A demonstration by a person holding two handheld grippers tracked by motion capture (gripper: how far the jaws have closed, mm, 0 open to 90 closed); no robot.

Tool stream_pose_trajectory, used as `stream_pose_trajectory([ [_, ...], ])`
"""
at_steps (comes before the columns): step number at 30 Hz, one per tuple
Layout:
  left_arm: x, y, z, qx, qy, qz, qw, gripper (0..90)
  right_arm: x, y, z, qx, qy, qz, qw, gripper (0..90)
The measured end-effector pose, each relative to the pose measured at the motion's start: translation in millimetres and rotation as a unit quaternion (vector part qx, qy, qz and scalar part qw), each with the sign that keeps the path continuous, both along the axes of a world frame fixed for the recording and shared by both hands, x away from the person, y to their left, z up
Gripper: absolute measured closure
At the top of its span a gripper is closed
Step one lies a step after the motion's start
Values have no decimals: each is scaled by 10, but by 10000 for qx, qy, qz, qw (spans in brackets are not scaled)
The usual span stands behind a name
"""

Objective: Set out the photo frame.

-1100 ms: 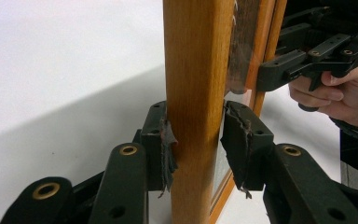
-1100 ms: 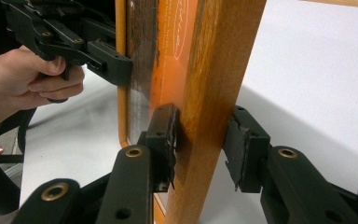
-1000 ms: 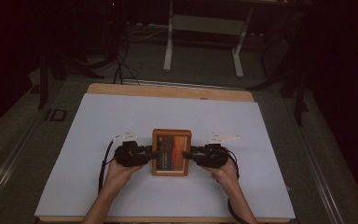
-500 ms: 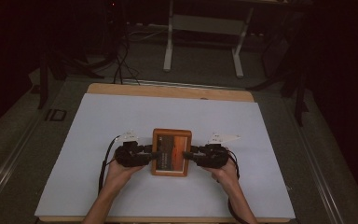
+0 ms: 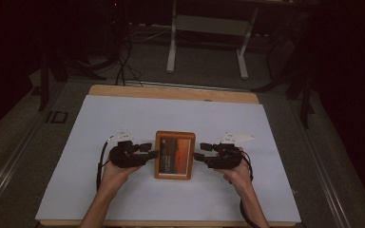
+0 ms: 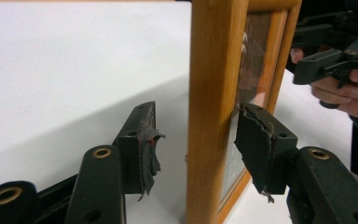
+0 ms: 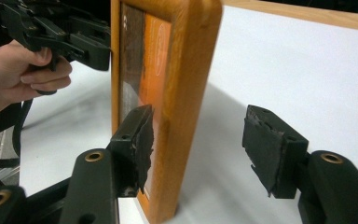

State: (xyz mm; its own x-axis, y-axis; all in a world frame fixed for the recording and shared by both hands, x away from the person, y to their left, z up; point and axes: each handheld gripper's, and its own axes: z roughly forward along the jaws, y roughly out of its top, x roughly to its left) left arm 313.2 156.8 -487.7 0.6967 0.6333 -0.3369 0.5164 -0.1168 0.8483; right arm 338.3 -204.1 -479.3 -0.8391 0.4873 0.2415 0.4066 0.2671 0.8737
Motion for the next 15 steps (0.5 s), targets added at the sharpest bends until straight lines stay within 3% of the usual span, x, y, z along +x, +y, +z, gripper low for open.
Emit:
stream_pose_trajectory([
  [9, -30, 178, 145, 257, -134, 388, 9988, 481, -4, -239, 91, -123, -65, -300, 9995, 416],
  [15, -29, 303, 122, 758, -83, 811, 9938, 480, 8, -372, 86, -365, -37, -546, 9978, 406],
])
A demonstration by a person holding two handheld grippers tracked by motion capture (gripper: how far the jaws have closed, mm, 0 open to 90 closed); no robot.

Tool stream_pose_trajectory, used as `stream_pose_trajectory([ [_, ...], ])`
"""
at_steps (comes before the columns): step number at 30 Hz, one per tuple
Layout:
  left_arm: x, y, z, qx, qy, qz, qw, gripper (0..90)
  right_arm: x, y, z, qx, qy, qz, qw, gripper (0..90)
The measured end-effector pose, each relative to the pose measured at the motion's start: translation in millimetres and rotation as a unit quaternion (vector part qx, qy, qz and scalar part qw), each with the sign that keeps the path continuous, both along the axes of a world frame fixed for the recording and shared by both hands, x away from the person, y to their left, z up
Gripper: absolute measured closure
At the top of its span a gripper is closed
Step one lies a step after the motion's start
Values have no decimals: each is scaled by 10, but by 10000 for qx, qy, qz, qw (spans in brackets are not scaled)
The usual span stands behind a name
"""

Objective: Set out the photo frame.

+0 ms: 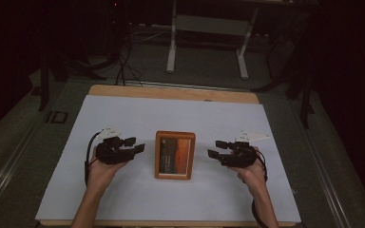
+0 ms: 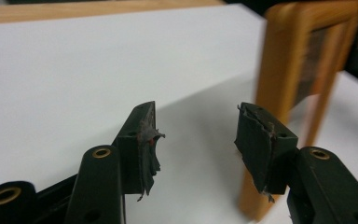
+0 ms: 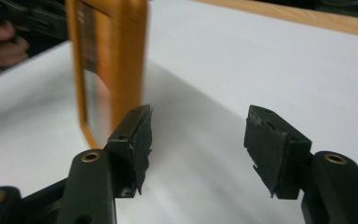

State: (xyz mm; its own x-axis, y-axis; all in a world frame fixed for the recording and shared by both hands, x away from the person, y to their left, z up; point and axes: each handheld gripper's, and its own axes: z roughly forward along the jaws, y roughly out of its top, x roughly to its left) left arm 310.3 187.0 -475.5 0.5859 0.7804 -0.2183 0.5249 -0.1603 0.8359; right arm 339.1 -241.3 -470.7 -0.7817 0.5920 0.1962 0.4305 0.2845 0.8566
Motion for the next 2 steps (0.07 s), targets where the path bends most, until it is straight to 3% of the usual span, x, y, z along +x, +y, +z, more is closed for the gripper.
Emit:
stream_pose_trajectory([
  [1, 1, 20, -5, 140, 20, 63, 9999, 475, 4, -22, -3, -119, 8, -61, 9999, 401],
  [2, 1, 20, -5, 140, 20, 63, 9999, 468, 10, -44, -12, -258, 18, -139, 9996, 401],
])
